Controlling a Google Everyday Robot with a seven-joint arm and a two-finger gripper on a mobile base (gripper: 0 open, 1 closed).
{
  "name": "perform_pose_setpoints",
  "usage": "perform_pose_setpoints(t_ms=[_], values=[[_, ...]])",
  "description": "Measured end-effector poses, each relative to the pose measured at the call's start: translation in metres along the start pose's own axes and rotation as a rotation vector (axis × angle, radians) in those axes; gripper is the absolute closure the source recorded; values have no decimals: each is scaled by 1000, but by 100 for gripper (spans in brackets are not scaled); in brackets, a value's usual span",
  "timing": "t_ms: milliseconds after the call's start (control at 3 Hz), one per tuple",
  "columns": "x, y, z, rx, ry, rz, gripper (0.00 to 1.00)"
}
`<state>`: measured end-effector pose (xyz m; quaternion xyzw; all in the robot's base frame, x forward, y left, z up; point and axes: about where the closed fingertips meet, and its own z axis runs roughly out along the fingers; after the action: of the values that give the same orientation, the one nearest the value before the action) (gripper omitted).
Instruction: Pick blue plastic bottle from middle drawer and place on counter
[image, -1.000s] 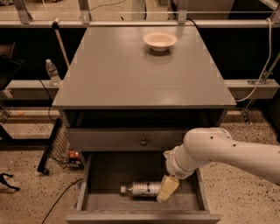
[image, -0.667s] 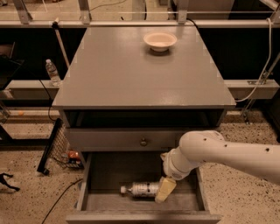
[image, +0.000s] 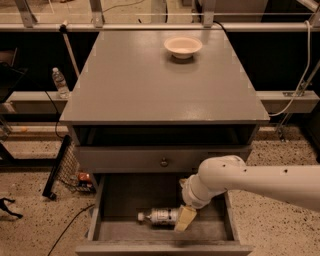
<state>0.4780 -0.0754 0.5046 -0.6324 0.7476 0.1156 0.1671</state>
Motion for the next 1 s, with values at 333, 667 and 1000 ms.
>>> perform_pose_setpoints(t_ms=[333,667,1000], values=[[2,-8,40,-2,-26,-20,0],[4,-8,46,-6,-19,-18,0],[9,-11,65,-22,-10,-30,0]])
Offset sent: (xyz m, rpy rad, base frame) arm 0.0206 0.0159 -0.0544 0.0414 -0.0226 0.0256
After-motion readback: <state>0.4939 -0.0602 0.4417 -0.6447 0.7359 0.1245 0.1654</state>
